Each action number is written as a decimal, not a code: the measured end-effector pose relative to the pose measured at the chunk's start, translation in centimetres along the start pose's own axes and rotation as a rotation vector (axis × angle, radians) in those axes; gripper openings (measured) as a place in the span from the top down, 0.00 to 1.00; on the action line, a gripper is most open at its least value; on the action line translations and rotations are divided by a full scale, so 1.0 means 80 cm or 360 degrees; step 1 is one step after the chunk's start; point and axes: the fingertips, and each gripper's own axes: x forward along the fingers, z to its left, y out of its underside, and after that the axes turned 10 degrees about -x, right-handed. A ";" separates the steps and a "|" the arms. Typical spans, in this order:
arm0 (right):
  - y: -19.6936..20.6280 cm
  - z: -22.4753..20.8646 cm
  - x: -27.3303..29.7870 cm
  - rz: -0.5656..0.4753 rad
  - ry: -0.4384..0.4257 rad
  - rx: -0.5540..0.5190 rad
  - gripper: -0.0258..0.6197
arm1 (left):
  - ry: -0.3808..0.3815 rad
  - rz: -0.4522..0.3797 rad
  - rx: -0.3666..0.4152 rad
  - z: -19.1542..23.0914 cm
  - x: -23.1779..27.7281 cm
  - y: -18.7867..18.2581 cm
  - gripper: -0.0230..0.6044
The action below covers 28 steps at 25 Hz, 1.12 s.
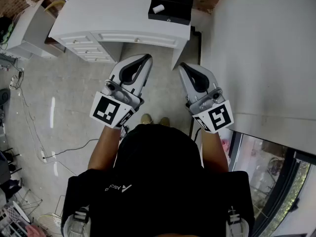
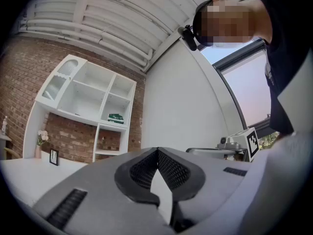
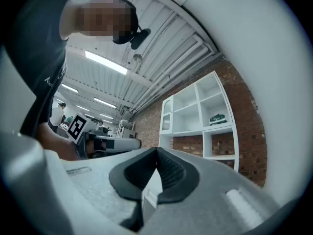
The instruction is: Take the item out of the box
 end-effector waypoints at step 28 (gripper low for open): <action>0.012 0.013 0.069 0.0013 0.0039 -0.0001 0.96 | 0.0000 -0.0035 0.0006 0.077 -0.026 -0.016 0.97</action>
